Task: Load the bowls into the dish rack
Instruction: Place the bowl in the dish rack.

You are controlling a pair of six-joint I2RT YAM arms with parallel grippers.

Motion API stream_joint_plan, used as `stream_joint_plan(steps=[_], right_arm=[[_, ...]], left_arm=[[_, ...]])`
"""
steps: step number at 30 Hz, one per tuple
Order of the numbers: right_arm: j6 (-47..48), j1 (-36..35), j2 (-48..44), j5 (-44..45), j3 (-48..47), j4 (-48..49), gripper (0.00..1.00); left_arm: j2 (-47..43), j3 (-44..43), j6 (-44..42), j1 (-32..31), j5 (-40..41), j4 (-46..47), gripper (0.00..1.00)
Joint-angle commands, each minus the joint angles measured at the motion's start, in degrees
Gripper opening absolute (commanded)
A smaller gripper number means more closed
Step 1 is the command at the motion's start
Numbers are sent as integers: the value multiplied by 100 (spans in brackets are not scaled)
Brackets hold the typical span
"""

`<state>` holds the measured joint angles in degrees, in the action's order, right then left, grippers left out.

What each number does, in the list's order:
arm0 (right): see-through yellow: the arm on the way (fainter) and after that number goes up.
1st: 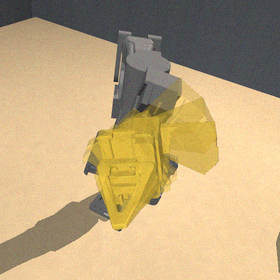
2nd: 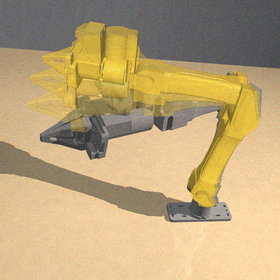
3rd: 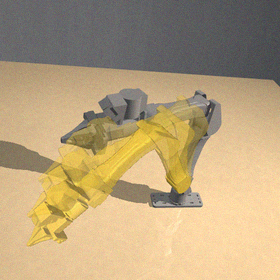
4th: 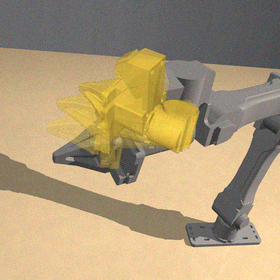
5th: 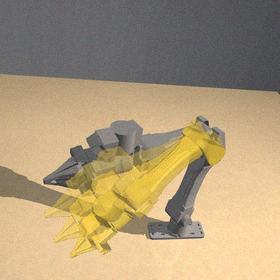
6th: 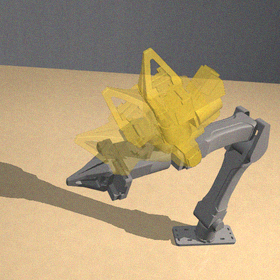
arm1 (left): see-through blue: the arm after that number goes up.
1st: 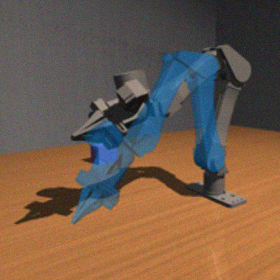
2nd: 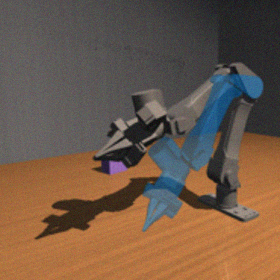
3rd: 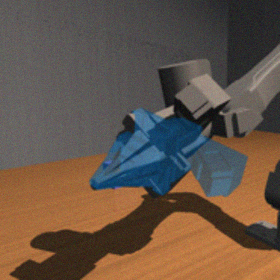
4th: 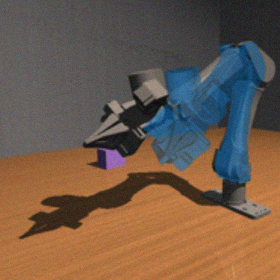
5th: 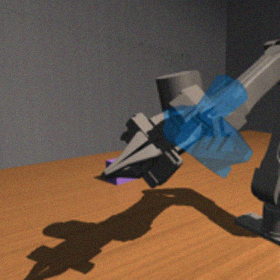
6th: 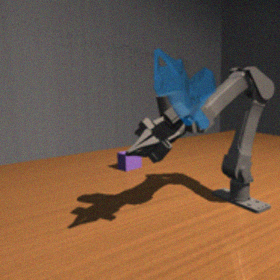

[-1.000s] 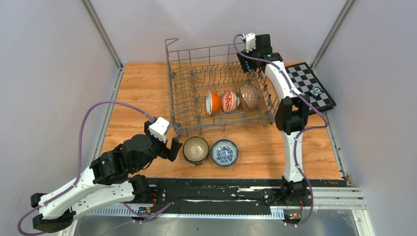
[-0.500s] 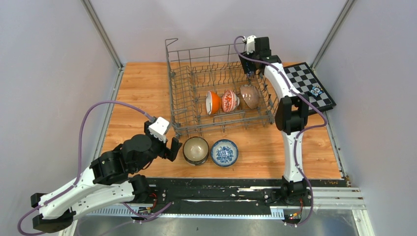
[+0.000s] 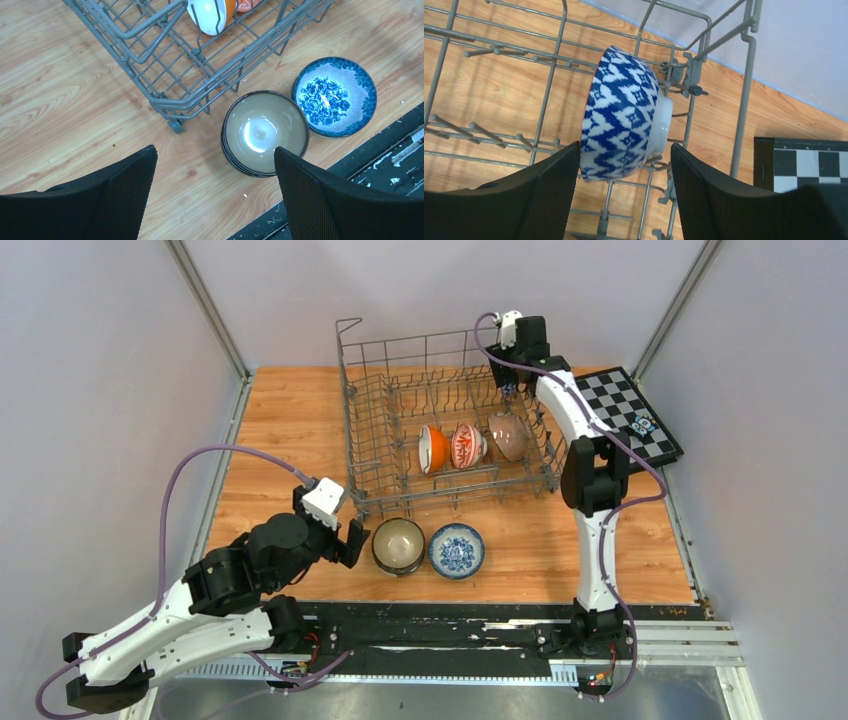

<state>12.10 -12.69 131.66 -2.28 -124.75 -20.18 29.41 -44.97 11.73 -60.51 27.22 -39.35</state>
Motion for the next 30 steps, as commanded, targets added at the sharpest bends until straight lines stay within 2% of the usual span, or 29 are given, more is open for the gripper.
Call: stream_joint_plan(steps=[1,11,17,25,30], right_arm=[[-294,-80,-736,142,287,270,69],[-900,-248,-2241,-320,1736,357,69],[-1294,-559,-3589,-182,3250,648,68],[-1881,-930,-5659,8,5025,445,62],[-2319,-1018,-6816,-214,5975,101,61]], left_arm=[[-66,59,-45,23,5,2,88],[-126,58,-69,25,-57,23,89],[-209,93,-105,27,-33,46,90],[-206,85,-69,29,75,-10,90],[-230,72,-39,26,127,-61,90]])
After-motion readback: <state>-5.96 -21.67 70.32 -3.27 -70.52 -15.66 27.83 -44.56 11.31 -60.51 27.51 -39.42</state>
